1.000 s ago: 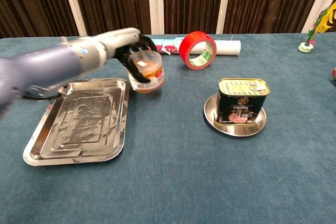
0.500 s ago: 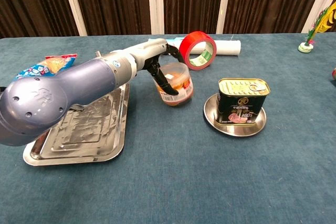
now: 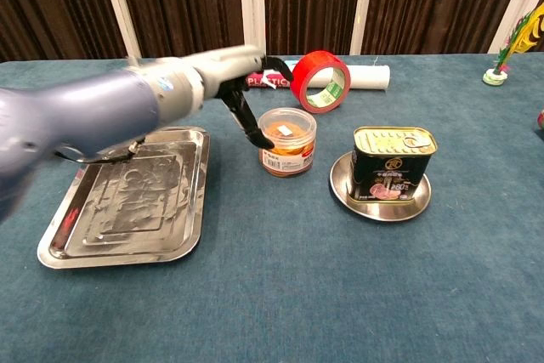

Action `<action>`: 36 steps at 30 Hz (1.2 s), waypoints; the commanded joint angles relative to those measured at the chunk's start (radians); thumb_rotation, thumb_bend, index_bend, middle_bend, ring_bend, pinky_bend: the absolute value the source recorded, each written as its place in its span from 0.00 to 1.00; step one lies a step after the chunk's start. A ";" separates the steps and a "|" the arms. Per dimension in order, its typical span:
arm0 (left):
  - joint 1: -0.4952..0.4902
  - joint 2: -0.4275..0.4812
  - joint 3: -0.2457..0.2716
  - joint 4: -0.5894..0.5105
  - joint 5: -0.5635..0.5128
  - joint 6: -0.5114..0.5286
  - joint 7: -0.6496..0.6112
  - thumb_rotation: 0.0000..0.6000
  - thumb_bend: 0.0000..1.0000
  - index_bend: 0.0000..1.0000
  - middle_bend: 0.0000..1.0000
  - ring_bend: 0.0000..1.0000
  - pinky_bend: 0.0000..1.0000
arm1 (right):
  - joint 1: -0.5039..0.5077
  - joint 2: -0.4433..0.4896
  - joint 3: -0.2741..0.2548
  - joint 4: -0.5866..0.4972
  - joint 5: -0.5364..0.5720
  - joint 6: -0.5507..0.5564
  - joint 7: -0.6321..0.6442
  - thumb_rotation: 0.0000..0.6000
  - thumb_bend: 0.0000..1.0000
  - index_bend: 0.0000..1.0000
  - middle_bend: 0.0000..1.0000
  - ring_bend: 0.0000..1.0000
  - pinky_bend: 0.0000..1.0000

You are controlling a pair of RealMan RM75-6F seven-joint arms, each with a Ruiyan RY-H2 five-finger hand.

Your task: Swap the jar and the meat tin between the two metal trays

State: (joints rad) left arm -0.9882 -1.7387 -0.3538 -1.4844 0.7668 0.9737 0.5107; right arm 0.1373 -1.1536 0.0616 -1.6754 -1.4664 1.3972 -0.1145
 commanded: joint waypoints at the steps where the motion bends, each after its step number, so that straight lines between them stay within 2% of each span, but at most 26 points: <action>1: 0.267 0.256 0.106 -0.364 0.313 0.411 -0.057 1.00 0.10 0.20 0.04 0.00 0.17 | 0.004 -0.005 -0.006 0.006 -0.013 -0.005 0.004 1.00 0.01 0.00 0.00 0.00 0.00; 3: 0.397 0.350 0.188 -0.411 0.448 0.594 -0.065 1.00 0.11 0.21 0.04 0.00 0.17 | 0.010 -0.011 -0.012 0.011 -0.028 -0.011 0.012 1.00 0.01 0.00 0.00 0.00 0.00; 6: 0.541 0.453 0.276 -0.407 0.537 0.747 -0.111 1.00 0.11 0.21 0.04 0.00 0.16 | 0.025 -0.024 -0.023 0.009 -0.056 -0.032 0.038 1.00 0.01 0.00 0.00 0.00 0.00; 8: 0.616 0.506 0.325 -0.376 0.569 0.795 -0.183 1.00 0.11 0.21 0.04 0.00 0.16 | 0.055 -0.032 -0.034 -0.001 -0.083 -0.080 0.086 1.00 0.01 0.00 0.00 0.00 0.00; 10: 0.667 0.547 0.366 -0.339 0.583 0.800 -0.255 1.00 0.11 0.21 0.03 0.00 0.16 | 0.096 -0.033 -0.032 -0.021 -0.092 -0.140 0.110 1.00 0.01 0.00 0.00 0.00 0.00; 14: 0.719 0.578 0.404 -0.292 0.593 0.779 -0.322 1.00 0.11 0.21 0.03 0.00 0.16 | 0.178 -0.032 0.008 -0.095 -0.074 -0.236 0.108 1.00 0.01 0.00 0.00 0.00 0.00; 17: 0.746 0.565 0.404 -0.258 0.607 0.782 -0.346 1.00 0.12 0.21 0.03 0.00 0.16 | 0.247 -0.034 0.057 -0.161 -0.017 -0.316 0.059 1.00 0.01 0.00 0.00 0.00 0.00; 19: 0.764 0.546 0.404 -0.224 0.591 0.762 -0.356 1.00 0.12 0.21 0.03 0.00 0.16 | 0.315 -0.056 0.117 -0.207 0.064 -0.383 0.006 1.00 0.01 0.00 0.00 0.00 0.00; 22: 0.773 0.533 0.390 -0.198 0.575 0.730 -0.365 1.00 0.12 0.21 0.03 0.00 0.16 | 0.381 -0.093 0.165 -0.227 0.214 -0.428 -0.125 1.00 0.01 0.00 0.01 0.00 0.00; 25: 0.776 0.530 0.379 -0.192 0.569 0.708 -0.362 1.00 0.12 0.21 0.03 0.00 0.16 | 0.425 -0.124 0.181 -0.236 0.315 -0.446 -0.207 1.00 0.01 0.00 0.05 0.03 0.00; 29: 0.781 0.523 0.367 -0.185 0.577 0.693 -0.355 1.00 0.12 0.21 0.03 0.00 0.16 | 0.479 -0.191 0.202 -0.212 0.425 -0.423 -0.298 1.00 0.01 0.05 0.13 0.11 0.00; 36: 0.796 0.510 0.343 -0.177 0.585 0.693 -0.339 1.00 0.14 0.23 0.02 0.00 0.16 | 0.558 -0.266 0.201 -0.156 0.551 -0.409 -0.424 1.00 0.01 0.16 0.20 0.15 0.00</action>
State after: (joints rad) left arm -0.1939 -1.2271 -0.0086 -1.6631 1.3523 1.6663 0.1698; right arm 0.6747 -1.3985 0.2594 -1.8506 -0.9462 0.9861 -0.5081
